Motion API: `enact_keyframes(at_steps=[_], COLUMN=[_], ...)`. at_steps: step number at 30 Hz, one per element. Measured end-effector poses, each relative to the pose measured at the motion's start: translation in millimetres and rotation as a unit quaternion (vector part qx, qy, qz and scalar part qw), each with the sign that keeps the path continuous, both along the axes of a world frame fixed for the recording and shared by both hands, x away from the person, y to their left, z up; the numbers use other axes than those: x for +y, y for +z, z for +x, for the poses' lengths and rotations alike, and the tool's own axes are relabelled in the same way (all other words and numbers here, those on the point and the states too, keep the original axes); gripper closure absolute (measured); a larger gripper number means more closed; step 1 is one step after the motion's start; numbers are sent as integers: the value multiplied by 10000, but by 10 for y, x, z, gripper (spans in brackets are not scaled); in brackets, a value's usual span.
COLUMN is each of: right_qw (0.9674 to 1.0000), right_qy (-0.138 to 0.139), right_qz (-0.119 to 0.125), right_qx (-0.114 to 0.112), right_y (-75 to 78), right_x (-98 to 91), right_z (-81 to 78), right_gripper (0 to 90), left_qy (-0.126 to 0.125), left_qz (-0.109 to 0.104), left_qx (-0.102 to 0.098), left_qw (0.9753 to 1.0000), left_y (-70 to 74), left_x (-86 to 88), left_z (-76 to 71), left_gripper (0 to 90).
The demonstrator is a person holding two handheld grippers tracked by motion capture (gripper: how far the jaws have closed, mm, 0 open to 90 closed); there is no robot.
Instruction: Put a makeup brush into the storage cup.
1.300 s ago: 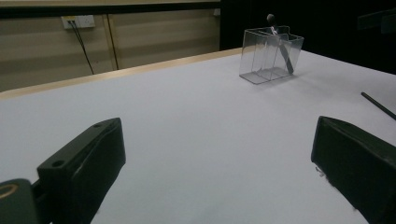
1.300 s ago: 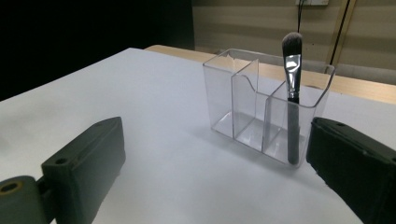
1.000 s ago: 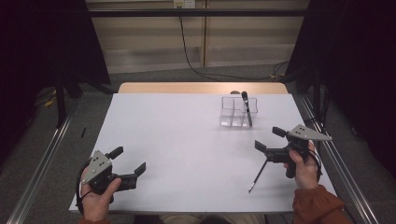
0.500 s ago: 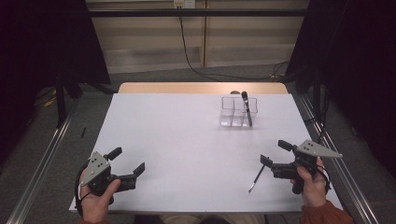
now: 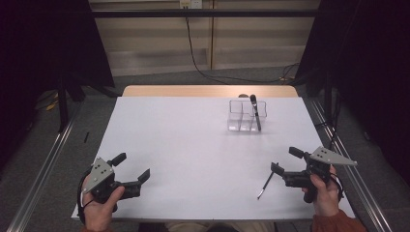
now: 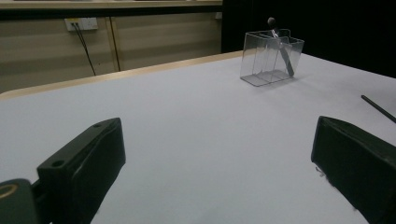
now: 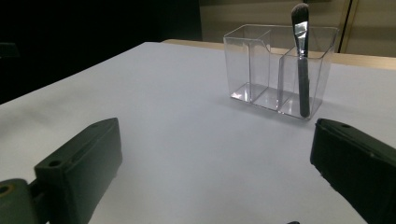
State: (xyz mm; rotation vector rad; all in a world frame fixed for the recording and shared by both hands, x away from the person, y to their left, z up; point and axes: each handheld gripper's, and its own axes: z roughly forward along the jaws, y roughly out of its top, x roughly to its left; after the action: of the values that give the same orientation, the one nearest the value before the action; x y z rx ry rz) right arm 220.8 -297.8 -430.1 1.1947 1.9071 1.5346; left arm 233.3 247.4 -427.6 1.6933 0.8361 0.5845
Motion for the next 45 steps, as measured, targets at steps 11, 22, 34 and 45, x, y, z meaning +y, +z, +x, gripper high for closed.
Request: enact_keyframes(at_steps=[11, 22, 34, 45], right_qw=[10000, 9991, 9961, 9803], right_qy=[37, 252, 452, 1005], right_qz=[-26, -333, -744, -1565], right_qx=[-49, -27, 136, 661], right_y=[37, 77, 123, 109], right_x=[7, 116, 103, 44], right_z=[105, 261, 412, 531], right_gripper=[10, 9, 2, 5], left_qy=[80, 96, 98, 75], left_qz=[-32, 10, 48, 63], left_qx=[-3, -18, -32, -15], left_qw=[10000, 10000, 9999, 10000], left_y=[9, 18, 19, 13], left_x=[9, 3, -13, 8], left_z=[-13, -27, -32, -22], left_gripper=[30, 30, 30, 30])
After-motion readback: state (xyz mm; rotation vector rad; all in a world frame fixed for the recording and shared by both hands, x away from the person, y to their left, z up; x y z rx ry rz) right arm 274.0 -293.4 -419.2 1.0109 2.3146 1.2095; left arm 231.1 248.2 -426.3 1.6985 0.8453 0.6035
